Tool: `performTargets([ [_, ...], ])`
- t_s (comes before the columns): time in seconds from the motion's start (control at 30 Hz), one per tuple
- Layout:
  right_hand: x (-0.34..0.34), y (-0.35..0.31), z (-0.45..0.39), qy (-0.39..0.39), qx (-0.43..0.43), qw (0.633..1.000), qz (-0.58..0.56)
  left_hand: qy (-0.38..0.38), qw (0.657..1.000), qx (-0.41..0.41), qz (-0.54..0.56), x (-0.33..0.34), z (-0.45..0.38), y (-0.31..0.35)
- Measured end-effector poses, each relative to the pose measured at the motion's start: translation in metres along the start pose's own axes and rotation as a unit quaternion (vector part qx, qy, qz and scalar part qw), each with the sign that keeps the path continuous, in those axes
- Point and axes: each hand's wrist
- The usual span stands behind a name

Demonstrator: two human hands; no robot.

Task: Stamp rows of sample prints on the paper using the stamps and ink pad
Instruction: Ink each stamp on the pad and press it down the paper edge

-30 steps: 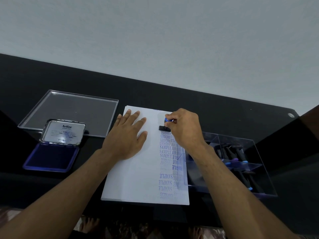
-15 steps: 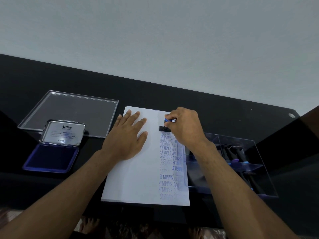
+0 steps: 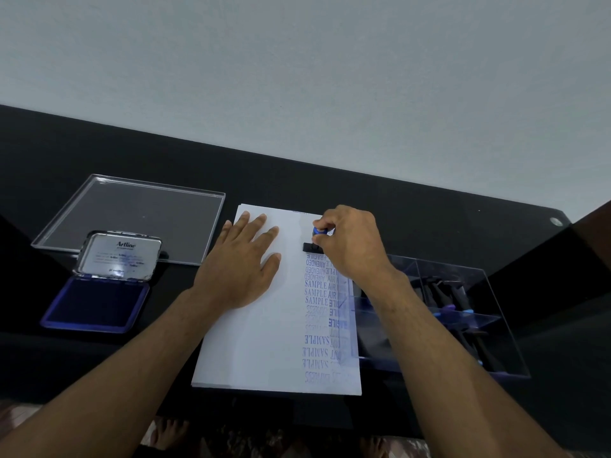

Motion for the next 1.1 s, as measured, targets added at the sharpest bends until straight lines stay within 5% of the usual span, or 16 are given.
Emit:
performTargets([
  [0.7,-0.001,0.003,0.002,0.009,0.007,1.0,-0.025,0.002,1.0,0.001,0.003,0.0,0.001,0.0],
  [0.9,-0.011,0.018,0.016,0.174,0.092,0.959,-0.204,0.002,1.0,0.002,0.0,-0.001,0.002,0.0],
  [1.1,-0.014,0.021,0.02,0.209,0.143,0.938,-0.239,0.0,1.0,0.0,0.0,-0.002,0.001,0.001],
])
Point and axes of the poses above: each hand's wrist, its own z-axis away from the middle knuckle, its own x-axis out of the palm, y = z × x, and after that the axes turned 5 degrees about y, right-handed
